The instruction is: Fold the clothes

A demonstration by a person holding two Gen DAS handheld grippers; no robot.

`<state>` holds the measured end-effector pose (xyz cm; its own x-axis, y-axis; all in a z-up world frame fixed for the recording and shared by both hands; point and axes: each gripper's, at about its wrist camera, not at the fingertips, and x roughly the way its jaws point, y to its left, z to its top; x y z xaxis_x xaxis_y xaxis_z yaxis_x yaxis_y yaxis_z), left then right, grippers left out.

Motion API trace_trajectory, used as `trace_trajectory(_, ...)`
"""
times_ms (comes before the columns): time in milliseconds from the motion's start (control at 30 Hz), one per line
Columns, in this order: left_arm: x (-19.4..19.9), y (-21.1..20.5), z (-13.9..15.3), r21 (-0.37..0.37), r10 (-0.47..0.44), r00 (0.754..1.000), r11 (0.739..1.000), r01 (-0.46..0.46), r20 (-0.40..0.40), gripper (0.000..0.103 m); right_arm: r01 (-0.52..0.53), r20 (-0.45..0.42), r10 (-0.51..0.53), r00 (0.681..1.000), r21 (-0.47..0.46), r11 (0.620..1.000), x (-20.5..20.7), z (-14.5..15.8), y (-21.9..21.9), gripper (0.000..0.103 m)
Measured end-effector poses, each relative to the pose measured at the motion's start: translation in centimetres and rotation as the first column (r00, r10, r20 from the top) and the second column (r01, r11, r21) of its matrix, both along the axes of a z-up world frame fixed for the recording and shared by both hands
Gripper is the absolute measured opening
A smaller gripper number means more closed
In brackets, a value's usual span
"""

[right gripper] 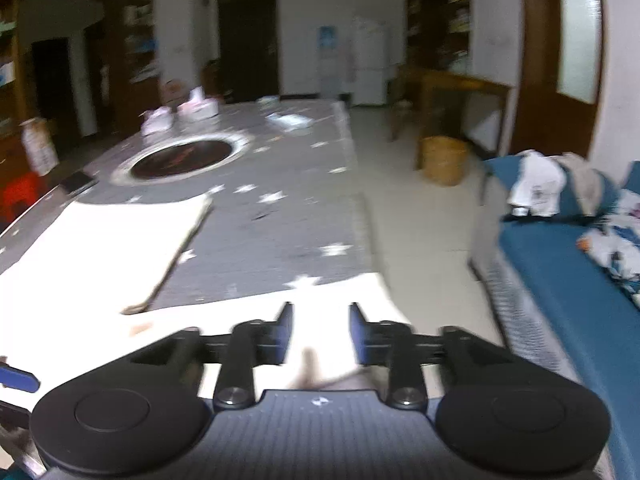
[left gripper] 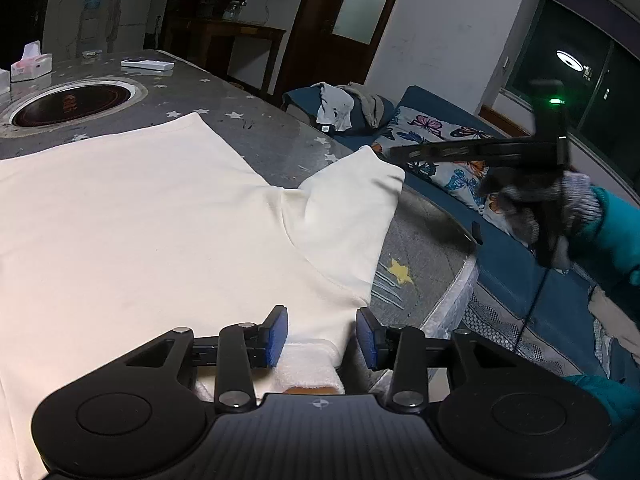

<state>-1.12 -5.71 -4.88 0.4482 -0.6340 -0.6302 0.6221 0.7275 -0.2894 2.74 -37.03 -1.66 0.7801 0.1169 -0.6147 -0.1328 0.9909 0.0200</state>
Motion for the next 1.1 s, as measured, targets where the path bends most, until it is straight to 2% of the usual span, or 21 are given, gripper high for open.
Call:
trace_trajectory(167,0.2,0.6,0.1,-0.01,0.012,1.0,1.0,-0.012,-0.018,0.041,0.001,-0.076,-0.002,0.997,-0.012,1.0,3.5,-2.7,1.4,0.035)
trace_trajectory(333,0.6,1.4,0.3,-0.029,0.024,0.999,0.999,-0.026,-0.045,0.042,0.064,-0.08,-0.066,0.995,-0.028,0.998,5.5,-3.0,-0.2,0.037)
trace_trajectory(433,0.7,1.9,0.8,-0.019,0.042,0.999,0.999,-0.042,-0.023,0.043,0.064,-0.087,-0.069,0.994,-0.056,0.996,6.2,-2.8,-0.4,0.037)
trace_trajectory(500,1.3,2.9,1.7,-0.022,0.074,0.997,0.997,-0.074,-0.002,0.044,0.046,-0.075,-0.053,0.996,-0.082,0.996,6.4,-2.4,0.3,0.037)
trace_trajectory(600,2.8,4.8,2.9,-0.014,0.155,0.987,0.988,-0.155,0.032,0.045,-0.023,-0.066,0.02,0.998,-0.043,0.999,7.0,-1.3,1.7,0.037)
trace_trajectory(733,6.3,8.0,3.6,0.036,0.315,0.949,0.948,-0.316,0.025,0.045,-0.151,-0.08,0.152,0.985,0.015,0.988,8.2,-0.1,4.6,0.037)
trace_trajectory(800,8.0,9.6,3.6,0.06,0.388,0.922,0.92,-0.388,0.016,0.044,-0.207,-0.088,0.208,0.974,0.018,0.978,9.1,0.1,6.3,0.036)
trace_trajectory(900,10.6,11.8,3.6,0.099,0.495,0.868,0.863,-0.495,0.023,0.043,-0.274,-0.1,0.275,0.956,0.016,0.961,10.4,0.1,8.7,0.036)
trace_trajectory(1033,13.7,14.1,3.3,0.15,0.584,0.81,0.798,-0.583,0.042,0.044,-0.31,-0.131,0.311,0.941,0.029,0.95,12.7,-0.4,11.0,0.036)
trace_trajectory(1100,15.2,14.9,3.1,0.172,0.593,0.803,0.786,-0.593,0.061,0.045,-0.315,-0.144,0.316,0.938,0.033,0.948,14.0,-0.8,11.8,0.035)
